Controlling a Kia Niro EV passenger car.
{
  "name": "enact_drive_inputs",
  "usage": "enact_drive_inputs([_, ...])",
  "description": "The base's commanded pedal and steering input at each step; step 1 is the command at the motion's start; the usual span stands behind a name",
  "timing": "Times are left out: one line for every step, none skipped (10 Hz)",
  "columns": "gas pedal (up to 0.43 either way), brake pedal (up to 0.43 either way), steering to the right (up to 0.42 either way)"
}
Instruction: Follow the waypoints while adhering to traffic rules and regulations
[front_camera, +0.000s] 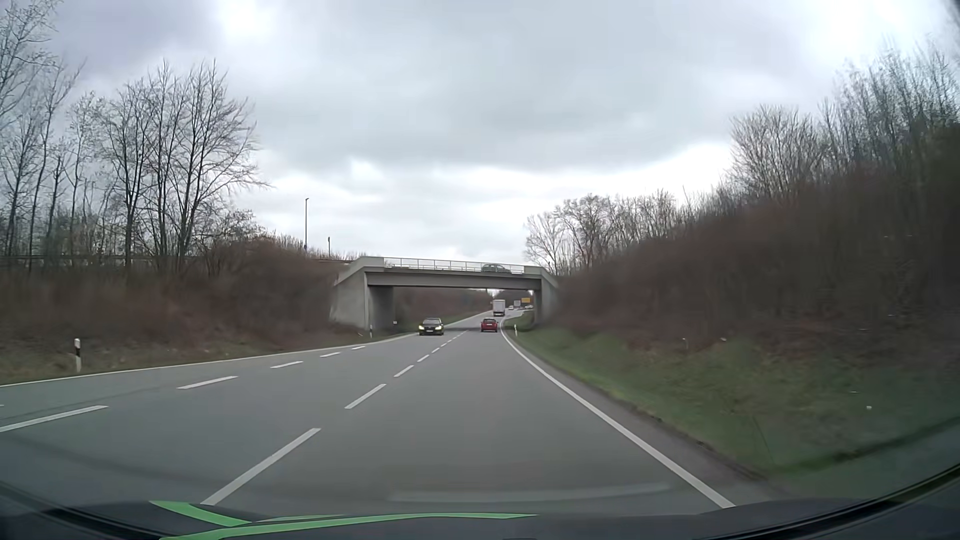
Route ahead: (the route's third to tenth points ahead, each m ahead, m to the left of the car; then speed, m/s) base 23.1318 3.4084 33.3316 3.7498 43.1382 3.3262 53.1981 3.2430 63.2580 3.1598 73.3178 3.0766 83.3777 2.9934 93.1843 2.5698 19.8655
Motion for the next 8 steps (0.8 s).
enact_drive_inputs([0.169,0.0,0.003])
enact_drive_inputs([0.169,0.0,0.003])
enact_drive_inputs([0.169,0.0,0.003])
enact_drive_inputs([0.169,0.0,0.003])
enact_drive_inputs([0.169,0.0,0.003])
enact_drive_inputs([0.169,0.0,0.004])
enact_drive_inputs([0.169,0.0,0.003])
enact_drive_inputs([0.169,0.0,0.003])
